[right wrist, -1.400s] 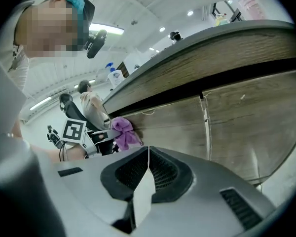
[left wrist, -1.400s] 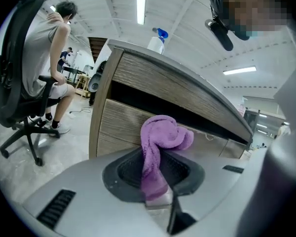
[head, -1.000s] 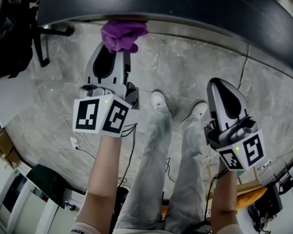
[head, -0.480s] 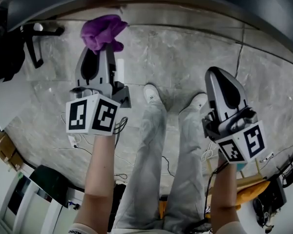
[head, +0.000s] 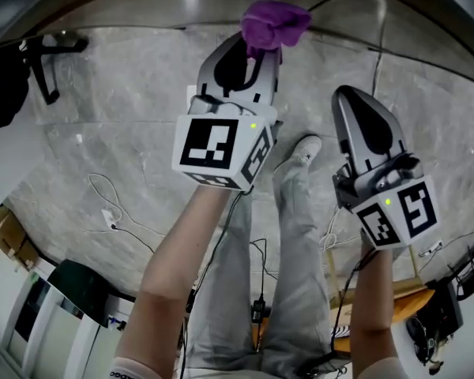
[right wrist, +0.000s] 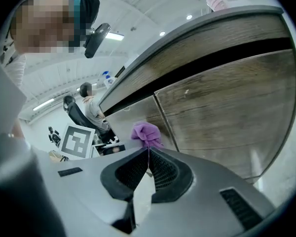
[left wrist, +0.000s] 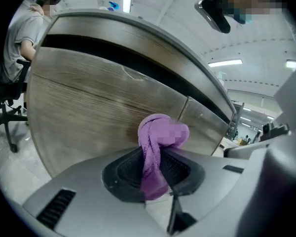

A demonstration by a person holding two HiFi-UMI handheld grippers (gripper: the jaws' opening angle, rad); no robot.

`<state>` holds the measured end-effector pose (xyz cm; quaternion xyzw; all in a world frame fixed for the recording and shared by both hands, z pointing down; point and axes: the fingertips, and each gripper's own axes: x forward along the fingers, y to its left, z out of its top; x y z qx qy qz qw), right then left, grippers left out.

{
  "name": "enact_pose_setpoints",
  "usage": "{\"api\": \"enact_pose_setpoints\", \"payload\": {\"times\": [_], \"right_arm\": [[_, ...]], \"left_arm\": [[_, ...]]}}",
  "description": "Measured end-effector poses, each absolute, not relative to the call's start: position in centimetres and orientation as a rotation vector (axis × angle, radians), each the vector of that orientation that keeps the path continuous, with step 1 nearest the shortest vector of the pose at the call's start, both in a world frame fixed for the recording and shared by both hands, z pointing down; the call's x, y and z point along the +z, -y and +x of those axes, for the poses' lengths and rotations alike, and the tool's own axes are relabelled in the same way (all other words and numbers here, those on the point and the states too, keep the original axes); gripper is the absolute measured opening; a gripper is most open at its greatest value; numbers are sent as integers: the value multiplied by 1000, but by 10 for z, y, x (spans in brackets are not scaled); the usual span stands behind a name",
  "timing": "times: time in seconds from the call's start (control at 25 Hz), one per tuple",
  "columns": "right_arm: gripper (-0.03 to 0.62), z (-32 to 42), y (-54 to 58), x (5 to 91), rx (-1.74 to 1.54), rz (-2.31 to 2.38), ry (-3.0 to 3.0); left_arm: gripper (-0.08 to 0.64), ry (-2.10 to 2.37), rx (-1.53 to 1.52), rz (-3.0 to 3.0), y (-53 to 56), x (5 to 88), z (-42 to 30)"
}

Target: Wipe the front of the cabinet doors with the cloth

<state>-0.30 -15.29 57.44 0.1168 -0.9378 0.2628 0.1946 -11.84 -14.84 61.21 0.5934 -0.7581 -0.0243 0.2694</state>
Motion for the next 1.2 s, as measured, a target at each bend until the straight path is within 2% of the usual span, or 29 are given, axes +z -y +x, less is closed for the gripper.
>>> {"api": "enact_pose_setpoints", "payload": {"times": [0.2,0.36,0.92,1.2], "right_arm": [[29,5,164,580,747,330,2628],[29,3,161,584,729,319,2619],[29,-72,72,593,692,183,2596],[29,-113,46,587,686,139,2604]], "left_arm": [[81,1981,-84,1610,181,630,-97],[81,1979,-144,1516,175,643,-113],[81,2209,-111,1252,45,643,-292],[81,2272,-115,1182,3,637,-352]]}}
